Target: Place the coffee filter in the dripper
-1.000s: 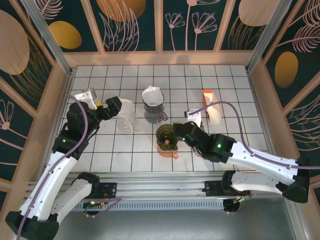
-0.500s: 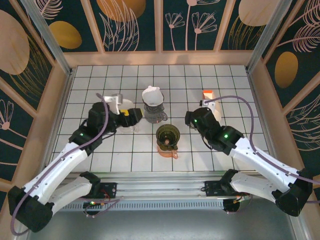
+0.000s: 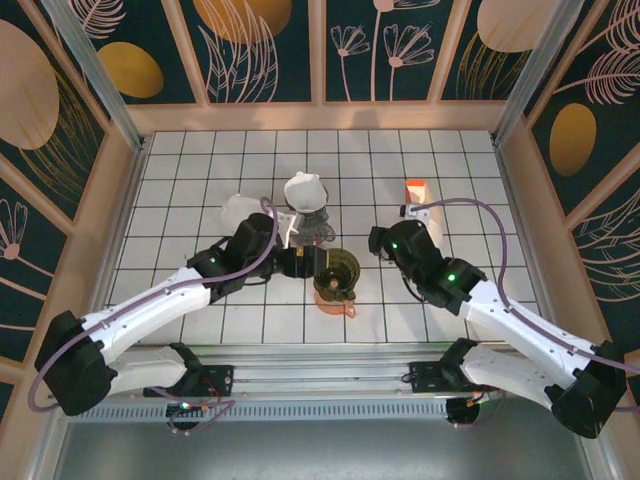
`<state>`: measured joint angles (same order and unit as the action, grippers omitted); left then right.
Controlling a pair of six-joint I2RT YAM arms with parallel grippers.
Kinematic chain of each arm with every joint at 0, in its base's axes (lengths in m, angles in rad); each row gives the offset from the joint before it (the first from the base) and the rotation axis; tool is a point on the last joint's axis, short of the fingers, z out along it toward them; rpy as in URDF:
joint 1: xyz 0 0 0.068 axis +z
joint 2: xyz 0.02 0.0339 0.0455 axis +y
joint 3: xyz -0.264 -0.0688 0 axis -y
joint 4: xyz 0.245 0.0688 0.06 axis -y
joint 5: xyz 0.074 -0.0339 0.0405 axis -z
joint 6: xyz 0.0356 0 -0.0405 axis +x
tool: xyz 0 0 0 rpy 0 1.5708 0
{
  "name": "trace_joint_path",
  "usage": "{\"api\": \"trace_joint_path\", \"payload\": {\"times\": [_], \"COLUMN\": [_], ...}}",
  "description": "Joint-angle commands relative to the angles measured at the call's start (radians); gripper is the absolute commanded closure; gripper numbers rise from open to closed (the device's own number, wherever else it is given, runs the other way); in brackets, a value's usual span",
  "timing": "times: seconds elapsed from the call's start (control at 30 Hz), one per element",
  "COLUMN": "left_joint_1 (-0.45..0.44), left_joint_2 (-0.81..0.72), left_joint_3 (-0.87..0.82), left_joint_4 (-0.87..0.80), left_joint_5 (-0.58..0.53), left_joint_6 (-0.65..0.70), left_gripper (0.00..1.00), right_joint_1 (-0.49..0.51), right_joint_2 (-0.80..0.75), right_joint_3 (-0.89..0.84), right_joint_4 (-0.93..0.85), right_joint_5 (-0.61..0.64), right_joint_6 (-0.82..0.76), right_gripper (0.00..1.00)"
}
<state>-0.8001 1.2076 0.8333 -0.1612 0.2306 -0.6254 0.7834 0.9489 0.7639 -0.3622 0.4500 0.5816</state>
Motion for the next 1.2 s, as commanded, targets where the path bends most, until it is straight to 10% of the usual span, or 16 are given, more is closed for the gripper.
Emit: {"api": "trace_joint_path", "payload": {"times": [0.0, 1.17], "left_joint_1": [-0.021, -0.053], "left_joint_2": [0.031, 0.139], "left_joint_3": [0.052, 0.073], "left_joint_4": [0.012, 0.040], "left_joint_5": [0.029, 0.142], "left_joint_6": [-0.006, -0.036], "left_gripper": [0.16, 0.14], "right_joint_1": [-0.013, -0.037], "right_joint_2": [-0.045, -0.101], "right_joint_3": [-0.029, -0.088], "right_joint_4": [0.042, 0.051], "right_joint_5": [-0.002, -0.017], "right_joint_6": [-0.014, -0.008], "right_gripper": [0.36, 0.36]}}
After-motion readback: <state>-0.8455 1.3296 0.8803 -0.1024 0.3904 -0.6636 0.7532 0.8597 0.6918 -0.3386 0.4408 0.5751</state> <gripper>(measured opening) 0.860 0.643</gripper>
